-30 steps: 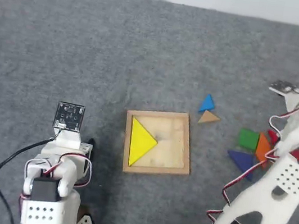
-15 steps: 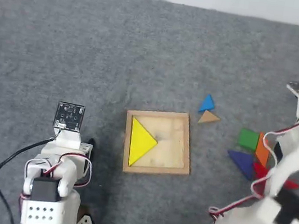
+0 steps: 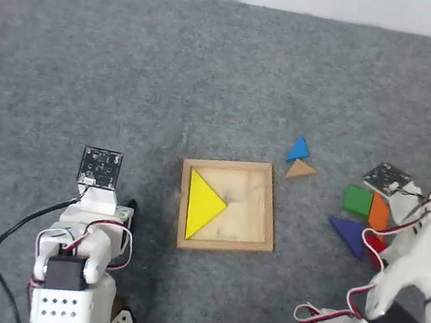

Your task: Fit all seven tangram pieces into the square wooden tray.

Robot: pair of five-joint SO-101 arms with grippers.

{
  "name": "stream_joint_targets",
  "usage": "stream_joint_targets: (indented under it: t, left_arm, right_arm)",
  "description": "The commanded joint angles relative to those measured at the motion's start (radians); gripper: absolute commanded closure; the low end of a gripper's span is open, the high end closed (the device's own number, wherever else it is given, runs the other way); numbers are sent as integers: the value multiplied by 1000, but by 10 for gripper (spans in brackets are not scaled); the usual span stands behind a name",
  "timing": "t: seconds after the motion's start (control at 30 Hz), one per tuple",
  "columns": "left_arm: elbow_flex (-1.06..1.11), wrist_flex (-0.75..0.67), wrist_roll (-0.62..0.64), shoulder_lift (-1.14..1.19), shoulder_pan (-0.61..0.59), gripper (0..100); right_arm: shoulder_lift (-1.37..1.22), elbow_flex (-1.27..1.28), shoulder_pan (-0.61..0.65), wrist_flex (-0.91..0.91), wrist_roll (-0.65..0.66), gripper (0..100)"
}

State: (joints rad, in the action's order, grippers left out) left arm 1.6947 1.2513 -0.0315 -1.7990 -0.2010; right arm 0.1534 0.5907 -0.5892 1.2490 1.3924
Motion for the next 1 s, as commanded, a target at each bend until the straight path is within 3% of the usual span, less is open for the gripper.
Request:
stream_joint_targets:
  t: [0.0, 0.2, 0.9, 0.97]
  left_arm:
    - [-12, 6, -9, -11, 6, 850]
    - [-12, 6, -9, -11, 6, 850]
    - [-12, 6, -9, -11, 6, 850]
    - [-12, 6, -9, -11, 6, 850]
  right_arm:
    - [58, 2, -18, -93, 31, 620]
    - [-21, 20, -35, -107, 173, 622]
    - [-147, 161, -68, -188, 209, 625]
    - [-150, 164, -74, -188, 209, 661]
